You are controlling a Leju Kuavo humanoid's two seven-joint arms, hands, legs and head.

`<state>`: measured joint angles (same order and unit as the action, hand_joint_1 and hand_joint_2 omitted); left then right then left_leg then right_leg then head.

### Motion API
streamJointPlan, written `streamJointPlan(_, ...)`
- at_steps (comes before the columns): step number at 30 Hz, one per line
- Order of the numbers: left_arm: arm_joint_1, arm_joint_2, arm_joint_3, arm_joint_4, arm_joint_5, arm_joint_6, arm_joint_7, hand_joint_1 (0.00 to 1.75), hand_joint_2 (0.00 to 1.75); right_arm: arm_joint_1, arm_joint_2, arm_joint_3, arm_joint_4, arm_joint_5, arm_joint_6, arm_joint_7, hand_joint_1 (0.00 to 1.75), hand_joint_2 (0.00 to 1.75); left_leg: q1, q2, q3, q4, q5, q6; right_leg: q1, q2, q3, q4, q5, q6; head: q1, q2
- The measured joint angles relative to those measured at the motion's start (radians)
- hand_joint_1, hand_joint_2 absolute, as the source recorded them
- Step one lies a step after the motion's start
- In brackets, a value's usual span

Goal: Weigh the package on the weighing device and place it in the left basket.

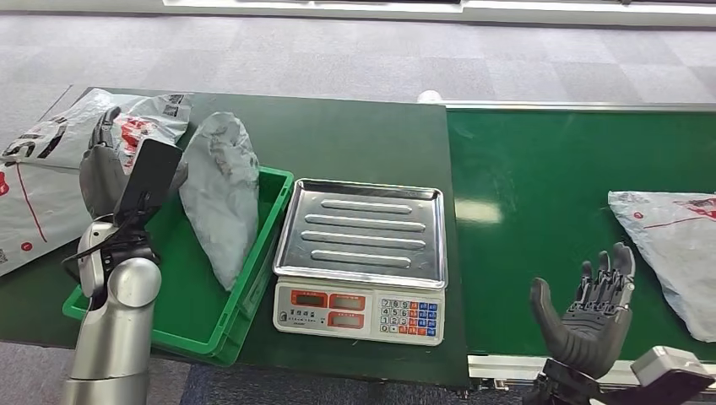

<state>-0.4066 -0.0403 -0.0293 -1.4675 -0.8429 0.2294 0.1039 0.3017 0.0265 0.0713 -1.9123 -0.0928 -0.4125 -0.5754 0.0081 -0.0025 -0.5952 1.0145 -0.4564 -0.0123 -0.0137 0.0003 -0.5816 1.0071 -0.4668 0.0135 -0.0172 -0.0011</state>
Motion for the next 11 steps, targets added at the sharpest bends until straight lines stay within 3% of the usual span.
streamJointPlan(11,0.082,0.026,0.034,-0.072,0.028,-0.016,-0.014,0.00,1.75,0.030,-0.007,0.003,0.000,0.015,0.026,0.015,0.00,1.75,0.000,0.000,0.000,0.000,0.000,0.000,0.000,0.000,0.000,0.000,0.000,0.000,0.000,0.000)
